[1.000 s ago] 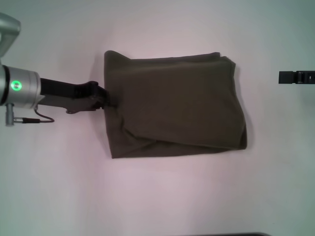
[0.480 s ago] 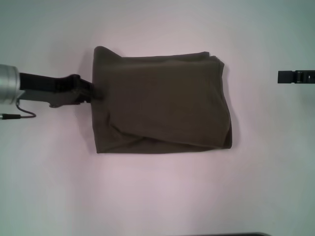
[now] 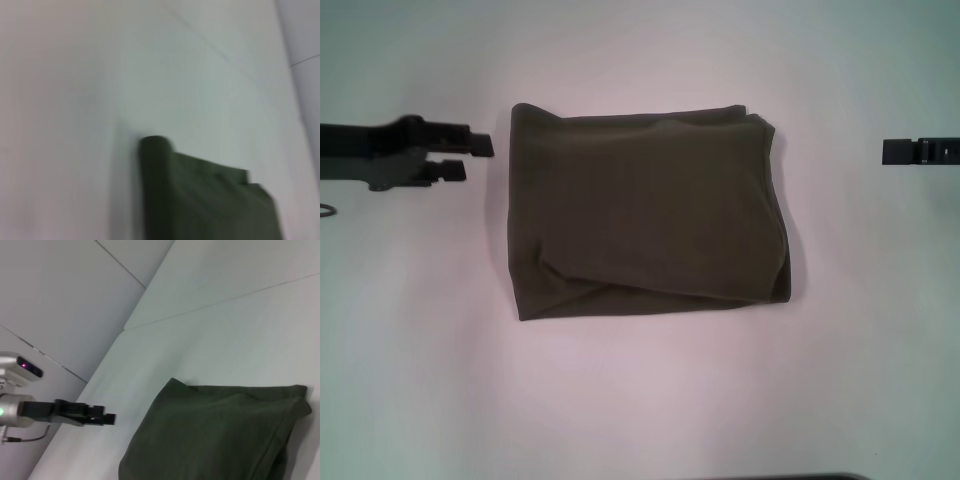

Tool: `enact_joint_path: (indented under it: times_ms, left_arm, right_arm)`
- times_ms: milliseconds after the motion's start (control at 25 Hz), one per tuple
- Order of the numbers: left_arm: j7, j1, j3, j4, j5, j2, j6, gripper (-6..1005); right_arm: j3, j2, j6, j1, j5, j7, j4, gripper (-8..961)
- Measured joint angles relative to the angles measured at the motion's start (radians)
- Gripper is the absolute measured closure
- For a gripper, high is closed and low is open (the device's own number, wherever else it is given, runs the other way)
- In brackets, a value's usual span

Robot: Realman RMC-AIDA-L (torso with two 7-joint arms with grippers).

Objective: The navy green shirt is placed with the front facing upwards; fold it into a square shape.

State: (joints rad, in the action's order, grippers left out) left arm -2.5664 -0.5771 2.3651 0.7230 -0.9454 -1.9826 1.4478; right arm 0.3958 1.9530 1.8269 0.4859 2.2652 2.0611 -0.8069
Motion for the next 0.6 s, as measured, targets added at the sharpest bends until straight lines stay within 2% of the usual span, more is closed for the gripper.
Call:
enact_joint_path:
  times_ms: [120, 320, 440, 600]
  left_arm:
    - [0.049, 0.013, 0.097, 0.069, -0.008, -0.006, 0.165, 537]
    - [0.074, 0.029, 0.106, 0.089, -0.005, -0.025, 0.289, 360]
    - [0.114, 0.052, 0.101, 0.092, 0.000, -0.046, 0.310, 360]
    - [0.163, 0.074, 0.108, 0.082, -0.005, -0.061, 0.308, 360]
  right_arm:
    - [0.001, -0.001, 0.000, 0.006, -0.001, 0.011, 0.000, 114]
    - [0.019, 0.000, 0.000, 0.018, 0.002, 0.035, 0.001, 115]
    - [0.058, 0.000, 0.000, 0.027, 0.002, 0.078, 0.002, 115]
    - [0.103, 0.001, 0.000, 0.048, 0.003, 0.137, 0.004, 115]
